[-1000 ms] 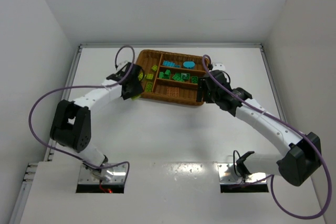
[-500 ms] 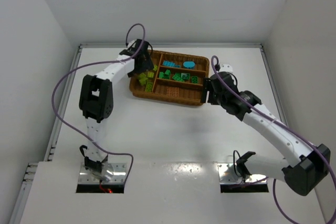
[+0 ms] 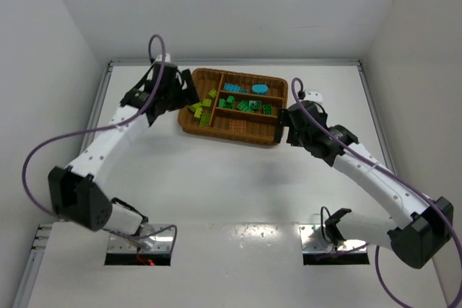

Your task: Sort the legos into containers by color

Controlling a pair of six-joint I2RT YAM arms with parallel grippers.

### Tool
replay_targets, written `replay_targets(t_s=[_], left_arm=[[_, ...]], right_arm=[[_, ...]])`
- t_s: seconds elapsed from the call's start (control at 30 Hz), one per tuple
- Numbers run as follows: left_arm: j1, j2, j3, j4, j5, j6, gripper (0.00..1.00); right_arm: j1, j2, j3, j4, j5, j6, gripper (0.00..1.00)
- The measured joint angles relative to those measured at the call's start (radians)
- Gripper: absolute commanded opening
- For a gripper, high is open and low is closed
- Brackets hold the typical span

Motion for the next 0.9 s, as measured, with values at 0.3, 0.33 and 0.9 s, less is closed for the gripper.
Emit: replay_targets(t_s=[0.3, 0.33, 0.9], left_arm=[[0.000, -0.213, -0.286, -0.034, 0.030, 0.060, 0.99], [0.000, -0.220, -0.288, -0.040, 0.028, 0.068, 0.99], [0.000, -0.266, -0.284, -0.038, 0.024, 0.099, 0.99]], right_arm=[[0.000, 0.088, 0.008, -0.094, 0.129, 0.099, 1.00], [0.000, 0.089, 0.011, -0.107, 0.147, 0.114, 1.00], [0.000, 0.085, 0.024, -0.138, 0.203, 0.160, 1.00]])
